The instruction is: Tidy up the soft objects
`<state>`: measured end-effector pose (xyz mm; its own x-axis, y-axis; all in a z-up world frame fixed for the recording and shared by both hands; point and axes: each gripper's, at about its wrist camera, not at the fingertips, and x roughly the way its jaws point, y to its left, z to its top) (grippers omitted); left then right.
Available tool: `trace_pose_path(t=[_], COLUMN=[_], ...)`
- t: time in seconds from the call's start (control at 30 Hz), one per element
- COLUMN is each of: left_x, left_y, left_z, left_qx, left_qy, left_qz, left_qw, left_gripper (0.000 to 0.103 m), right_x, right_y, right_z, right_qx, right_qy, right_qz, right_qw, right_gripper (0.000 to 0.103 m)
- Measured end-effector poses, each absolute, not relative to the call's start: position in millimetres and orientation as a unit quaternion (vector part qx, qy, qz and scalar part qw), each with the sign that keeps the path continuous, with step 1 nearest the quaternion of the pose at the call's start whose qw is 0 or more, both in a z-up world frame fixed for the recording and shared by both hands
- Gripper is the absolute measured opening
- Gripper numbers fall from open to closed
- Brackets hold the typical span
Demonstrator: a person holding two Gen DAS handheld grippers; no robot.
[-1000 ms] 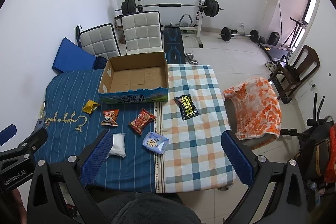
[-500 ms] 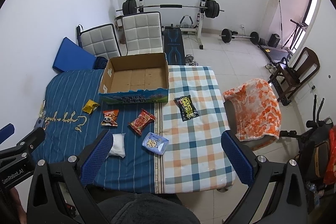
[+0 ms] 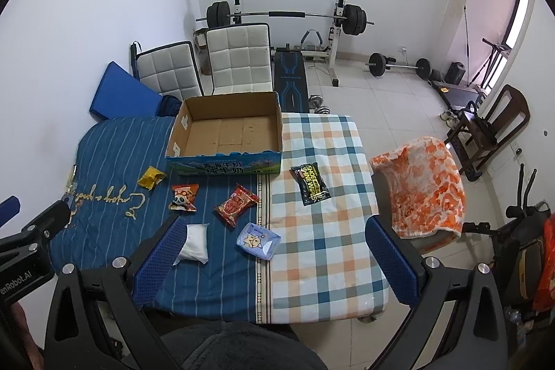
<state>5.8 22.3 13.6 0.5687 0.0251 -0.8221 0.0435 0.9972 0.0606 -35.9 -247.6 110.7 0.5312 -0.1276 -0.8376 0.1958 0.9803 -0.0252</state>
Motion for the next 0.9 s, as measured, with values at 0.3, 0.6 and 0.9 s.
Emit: trace_pose_path(t=[0.3,0.6,0.9], left_x=[6.9,38.2,79.5], left_y=[21.9,24.9,39.9], left_z=[10.9,-29.4,-140.8], left_qx=[0.036,0.038,0.032], left_qy=[0.466,0.507,0.596], left_qz=[-0.007,0.0,0.047], left_qw=[0.884,0.861,0.801], left_gripper=[0.103,0.103,0.103], right_x=[-31.1,18.2,80.3], right_y=[-245.8,-241.2,-230.3], right_z=[110.2,36.7,-176.0], right_qx=[0.036,-0.011,-0.146], right_qy=[0.477,0.556,0.675], right_qz=[-0.091,-0.064,0.026], right_qw=[0.874,0.828,0.723], right_gripper=[0.103,0.103,0.103])
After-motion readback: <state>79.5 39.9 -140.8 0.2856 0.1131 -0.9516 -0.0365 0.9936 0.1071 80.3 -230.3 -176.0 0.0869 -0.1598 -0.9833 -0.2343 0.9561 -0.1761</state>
